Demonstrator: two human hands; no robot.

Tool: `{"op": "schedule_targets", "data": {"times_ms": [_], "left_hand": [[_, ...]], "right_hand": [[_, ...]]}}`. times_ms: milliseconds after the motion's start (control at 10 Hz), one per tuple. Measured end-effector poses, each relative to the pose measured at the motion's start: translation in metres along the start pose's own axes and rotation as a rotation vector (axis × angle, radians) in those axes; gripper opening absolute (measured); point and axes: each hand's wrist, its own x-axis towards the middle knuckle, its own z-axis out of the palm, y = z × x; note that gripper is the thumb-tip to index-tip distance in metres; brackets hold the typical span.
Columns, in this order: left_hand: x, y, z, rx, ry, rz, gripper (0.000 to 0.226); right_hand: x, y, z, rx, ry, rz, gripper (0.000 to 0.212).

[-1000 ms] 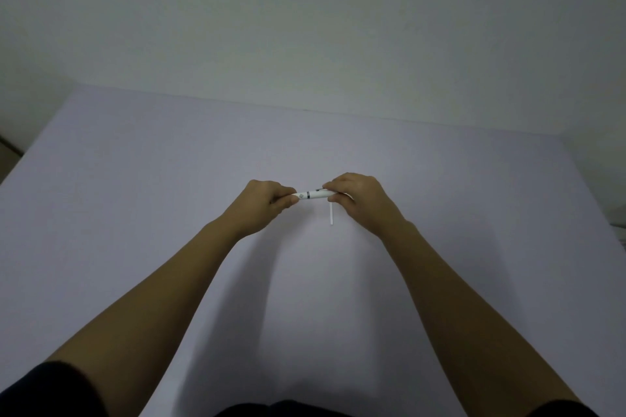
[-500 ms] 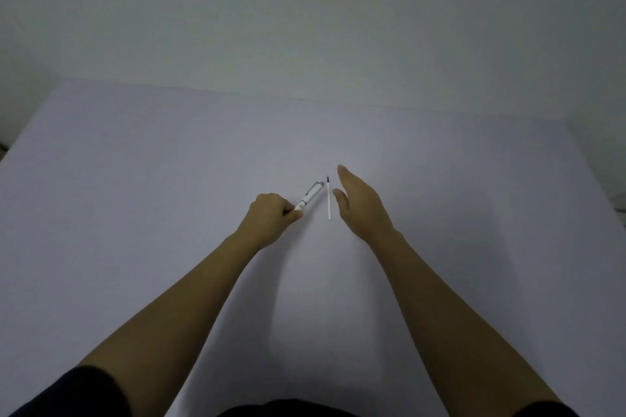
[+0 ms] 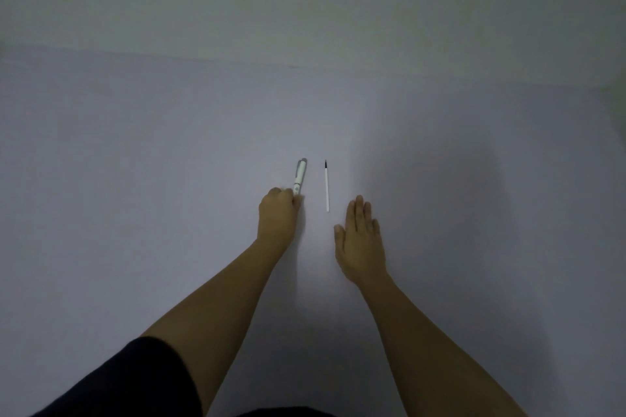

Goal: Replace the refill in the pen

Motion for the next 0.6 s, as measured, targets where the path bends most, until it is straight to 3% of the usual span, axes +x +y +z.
{"op": "schedule_targets", "data": {"times_ms": [200, 600], "left_hand": [[0.0021, -0.0004, 0.0139, 0.009, 0.061, 0.025, 0.032], [0.0004, -0.0004, 0.0072, 0.021, 0.052, -0.030, 0.041]], "right_hand": [[0.0015, 0.0034, 0.0142, -0.022, 0.085, -0.004, 0.059], [0.0031, 0.0026, 0.0097, 0.027, 0.068, -0.018, 0.059]]}}
